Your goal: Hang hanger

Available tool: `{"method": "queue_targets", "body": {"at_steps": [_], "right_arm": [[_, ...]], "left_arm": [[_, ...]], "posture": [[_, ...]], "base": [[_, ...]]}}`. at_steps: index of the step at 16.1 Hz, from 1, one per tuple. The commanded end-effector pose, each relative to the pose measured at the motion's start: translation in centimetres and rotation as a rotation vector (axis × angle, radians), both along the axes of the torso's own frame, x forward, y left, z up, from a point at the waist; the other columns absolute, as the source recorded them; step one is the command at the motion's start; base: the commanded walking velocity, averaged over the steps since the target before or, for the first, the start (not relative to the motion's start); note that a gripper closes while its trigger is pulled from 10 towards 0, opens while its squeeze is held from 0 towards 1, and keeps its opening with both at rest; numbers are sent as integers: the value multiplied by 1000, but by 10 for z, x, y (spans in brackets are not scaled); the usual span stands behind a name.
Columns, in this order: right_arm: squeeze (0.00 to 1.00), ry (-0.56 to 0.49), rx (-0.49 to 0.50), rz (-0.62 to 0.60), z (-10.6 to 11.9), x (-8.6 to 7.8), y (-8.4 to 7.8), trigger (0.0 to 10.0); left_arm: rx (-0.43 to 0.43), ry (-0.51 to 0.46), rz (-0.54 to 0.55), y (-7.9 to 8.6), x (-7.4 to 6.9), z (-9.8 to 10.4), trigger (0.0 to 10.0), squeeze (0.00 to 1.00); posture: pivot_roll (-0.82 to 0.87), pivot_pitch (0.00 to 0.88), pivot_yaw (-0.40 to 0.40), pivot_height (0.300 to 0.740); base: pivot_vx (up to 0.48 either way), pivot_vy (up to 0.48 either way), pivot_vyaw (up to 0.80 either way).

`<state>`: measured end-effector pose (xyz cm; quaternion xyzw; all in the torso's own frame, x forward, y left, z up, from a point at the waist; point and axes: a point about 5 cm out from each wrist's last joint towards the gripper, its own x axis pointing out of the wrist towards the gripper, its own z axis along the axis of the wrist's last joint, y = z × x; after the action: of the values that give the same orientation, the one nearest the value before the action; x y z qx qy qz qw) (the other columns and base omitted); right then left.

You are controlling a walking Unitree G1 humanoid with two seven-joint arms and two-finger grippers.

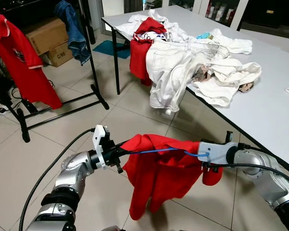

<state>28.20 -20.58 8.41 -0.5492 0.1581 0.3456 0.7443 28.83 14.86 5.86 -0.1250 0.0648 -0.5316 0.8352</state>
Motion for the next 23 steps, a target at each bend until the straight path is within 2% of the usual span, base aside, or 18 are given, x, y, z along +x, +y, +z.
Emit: {"method": "queue_targets", "body": {"at_steps": [1, 8, 11, 13, 15, 18, 19, 21, 23], "right_arm": [[0, -28, 22, 0, 4, 5, 1, 10000], [0, -87, -56, -116, -6, 14, -40, 10000], [0, -155, -122, -105, -5, 18, -48, 10000], [0, -183, -135, -91, -2, 21, -45, 10000], [0, -158, -73, -126, -5, 22, -43, 10000], [0, -151, -44, -162, -6, 22, -51, 10000], [0, -124, 36, -209, -5, 22, -54, 10000], [0, -34, 160, -106, -4, 15, -45, 10000], [0, -23, 195, -74, -2, 13, -42, 10000]], "left_arm": [[6, -38, -39, -6, 2, 6, 0, 0], [19, -37, -48, 1, -4, 4, 0, 0], [34, -35, -56, 2, -7, 3, 0, 0], [35, -36, -60, 2, -7, 3, 0, 0], [35, -41, -72, 0, -7, 5, 0, 0], [63, -45, -79, 4, -7, 5, 0, 0], [92, -42, -98, 6, -9, 3, 0, 0], [112, -38, -103, 9, -11, 1, 0, 0], [115, -37, -104, 11, -11, 1, 0, 0]], "posture": [[-39, 0, 5, 740], [-28, 0, -1, 740], [-23, 0, -2, 740], [-24, 0, 1, 740], [-25, 0, 3, 740], [-25, 0, 2, 740], [-25, 0, 2, 740], [-24, 0, 4, 740], [-19, 0, 0, 740]], "base": [[0, 0, 0], [0, 0, 0], [0, 0, 0], [0, 0, 0], [0, 0, 0], [0, 0, 0], [0, 0, 0], [0, 0, 0], [0, 0, 0]]}}
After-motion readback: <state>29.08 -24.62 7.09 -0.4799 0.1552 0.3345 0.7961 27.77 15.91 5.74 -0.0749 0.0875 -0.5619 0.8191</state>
